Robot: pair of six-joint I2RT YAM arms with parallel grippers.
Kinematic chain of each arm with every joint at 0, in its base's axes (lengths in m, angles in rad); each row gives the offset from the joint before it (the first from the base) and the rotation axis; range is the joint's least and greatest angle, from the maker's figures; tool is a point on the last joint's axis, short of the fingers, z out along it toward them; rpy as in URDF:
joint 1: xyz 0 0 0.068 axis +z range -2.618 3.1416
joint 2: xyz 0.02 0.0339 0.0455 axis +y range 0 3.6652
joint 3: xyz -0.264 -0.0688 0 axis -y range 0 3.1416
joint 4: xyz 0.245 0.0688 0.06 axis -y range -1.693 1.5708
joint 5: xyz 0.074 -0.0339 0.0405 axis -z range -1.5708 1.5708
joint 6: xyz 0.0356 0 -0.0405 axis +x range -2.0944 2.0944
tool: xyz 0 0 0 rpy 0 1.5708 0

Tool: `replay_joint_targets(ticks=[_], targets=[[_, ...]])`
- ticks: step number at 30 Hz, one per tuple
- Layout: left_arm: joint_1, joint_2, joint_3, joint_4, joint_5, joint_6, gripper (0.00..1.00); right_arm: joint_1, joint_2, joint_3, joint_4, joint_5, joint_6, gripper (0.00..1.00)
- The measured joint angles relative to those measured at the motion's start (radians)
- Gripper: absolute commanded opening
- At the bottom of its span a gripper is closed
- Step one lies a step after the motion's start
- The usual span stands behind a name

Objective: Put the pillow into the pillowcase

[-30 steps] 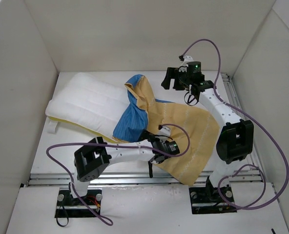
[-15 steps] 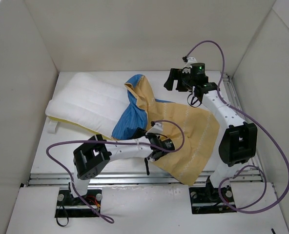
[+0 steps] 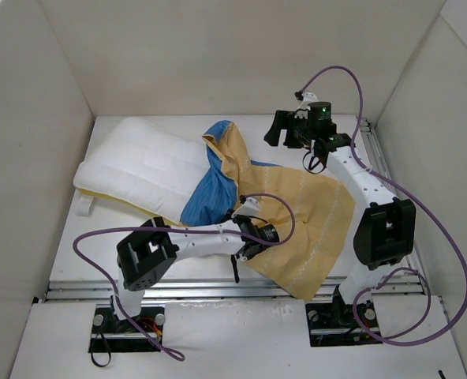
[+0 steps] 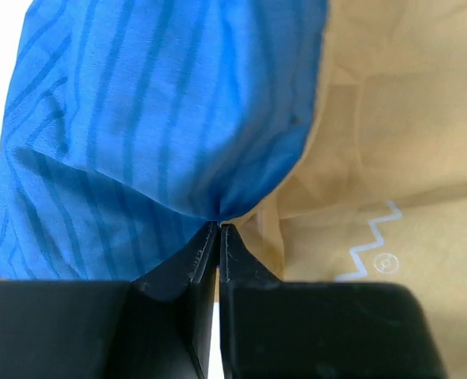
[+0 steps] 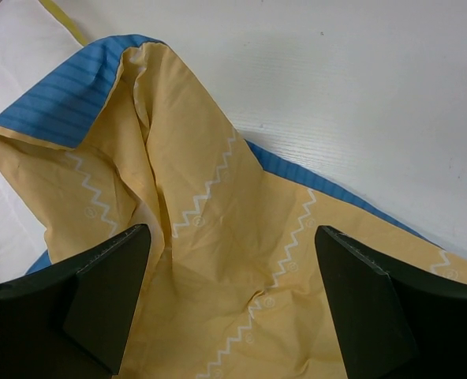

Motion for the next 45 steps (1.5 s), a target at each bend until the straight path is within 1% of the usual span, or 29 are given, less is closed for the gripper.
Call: replay_joint_targets(ticks=[4,6,8,11,12,14,16,17,18,20,23,25,27,30,31,33,34,35,36,37,38,40,43,45], targets=[[0.040,-0.044,-0.043,0.021,0.016,0.006,0.00,0.000,0.000,0.000,0.003,-0.030,0.010,0.81],[0.066,-0.101,-0.063,0.043,0.040,0.033,0.00,0.002,0.000,0.000,0.010,-0.043,0.014,0.81],[0.092,-0.194,-0.088,0.080,0.064,0.077,0.00,0.009,0.000,0.000,0.014,-0.050,0.017,0.81],[0.158,-0.423,-0.151,0.192,0.138,0.185,0.00,0.015,0.000,0.000,0.019,-0.057,0.023,0.81],[0.196,-0.517,-0.178,0.239,0.173,0.223,0.00,0.019,0.000,0.000,0.023,-0.060,0.025,0.81],[0.309,-0.688,-0.223,0.318,0.238,0.287,0.00,0.026,0.000,0.000,0.030,-0.064,0.028,0.81],[0.435,-0.809,-0.241,0.364,0.301,0.336,0.00,0.040,0.000,0.000,0.037,-0.063,0.029,0.81],[0.493,-0.843,-0.243,0.375,0.316,0.352,0.00,0.050,0.000,0.000,0.038,-0.063,0.029,0.81],[0.550,-0.872,-0.243,0.388,0.335,0.372,0.00,0.061,0.000,0.000,0.038,-0.063,0.028,0.81],[0.630,-0.896,-0.246,0.406,0.375,0.396,0.00,0.082,0.000,0.000,0.039,-0.063,0.028,0.81],[0.747,-0.895,-0.271,0.426,0.441,0.404,0.00,0.115,0.002,0.001,0.040,-0.063,0.028,0.81],[0.816,-0.879,-0.309,0.444,0.472,0.402,0.00,0.134,0.008,0.003,0.042,-0.064,0.029,0.81],[0.891,-0.866,-0.384,0.462,0.508,0.393,0.03,0.150,0.018,0.009,0.044,-0.063,0.029,0.81],[0.990,-0.870,-0.487,0.470,0.553,0.371,0.09,0.165,0.042,0.027,0.045,-0.063,0.029,0.83],[1.017,-0.872,-0.509,0.474,0.571,0.362,0.14,0.168,0.051,0.034,0.045,-0.062,0.029,0.83],[1.078,-0.872,-0.542,0.484,0.599,0.351,0.21,0.175,0.066,0.042,0.045,-0.053,0.028,0.83],[1.098,-0.872,-0.549,0.490,0.610,0.348,0.41,0.178,0.071,0.043,0.046,-0.049,0.028,0.85],[1.115,-0.871,-0.551,0.494,0.621,0.348,0.50,0.178,0.074,0.044,0.045,-0.040,0.028,0.86],[1.133,-0.871,-0.551,0.505,0.634,0.343,0.55,0.178,0.075,0.043,0.045,-0.032,0.029,0.86],[1.146,-0.871,-0.551,0.515,0.645,0.343,0.67,0.178,0.075,0.037,0.047,-0.014,0.030,0.87],[1.159,-0.871,-0.550,0.525,0.655,0.345,0.72,0.177,0.070,0.022,0.060,0.002,0.034,0.87],[1.184,-0.871,-0.546,0.532,0.680,0.346,0.77,0.169,0.053,-0.028,0.074,0.029,0.051,0.87],[1.209,-0.885,-0.525,0.535,0.741,0.359,0.77,0.118,-0.011,-0.183,0.070,0.097,0.088,0.87],[1.197,-0.900,-0.486,0.538,0.803,0.388,0.77,0.075,-0.067,-0.282,0.032,0.160,0.112,0.87]])
